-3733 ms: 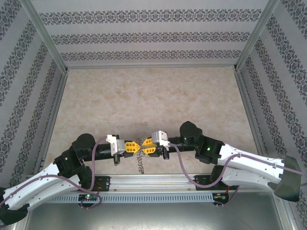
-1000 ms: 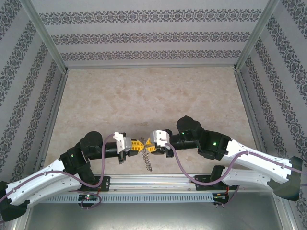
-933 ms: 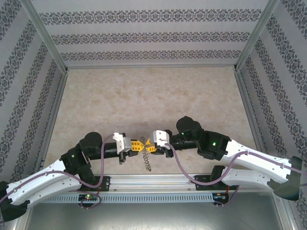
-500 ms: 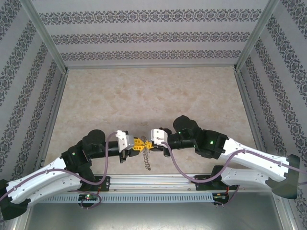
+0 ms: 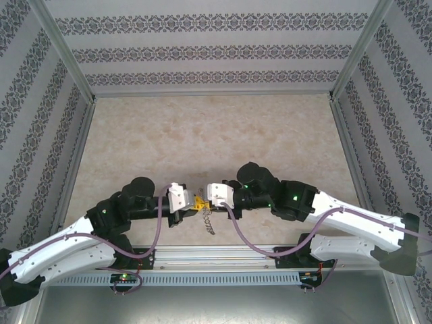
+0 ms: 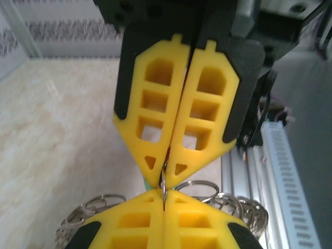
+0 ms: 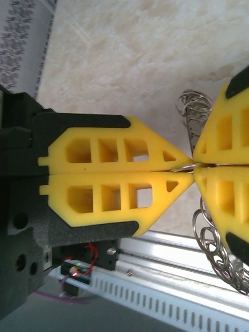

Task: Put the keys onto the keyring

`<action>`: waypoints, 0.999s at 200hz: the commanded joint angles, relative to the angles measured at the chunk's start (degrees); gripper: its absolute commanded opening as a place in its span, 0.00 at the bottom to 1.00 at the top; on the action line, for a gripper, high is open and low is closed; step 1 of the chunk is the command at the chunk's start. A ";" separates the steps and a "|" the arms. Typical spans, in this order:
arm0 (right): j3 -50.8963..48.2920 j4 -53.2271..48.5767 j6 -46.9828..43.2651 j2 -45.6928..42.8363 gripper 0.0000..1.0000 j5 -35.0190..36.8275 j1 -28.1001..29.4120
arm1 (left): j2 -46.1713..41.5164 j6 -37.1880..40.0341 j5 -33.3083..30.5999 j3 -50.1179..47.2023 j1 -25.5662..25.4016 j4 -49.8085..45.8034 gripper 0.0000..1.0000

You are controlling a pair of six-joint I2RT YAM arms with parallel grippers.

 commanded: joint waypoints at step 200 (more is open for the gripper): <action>-10.66 14.11 8.80 -9.11 0.00 -4.76 -2.96 | -1.66 -16.34 9.56 -13.73 -0.50 46.82 0.00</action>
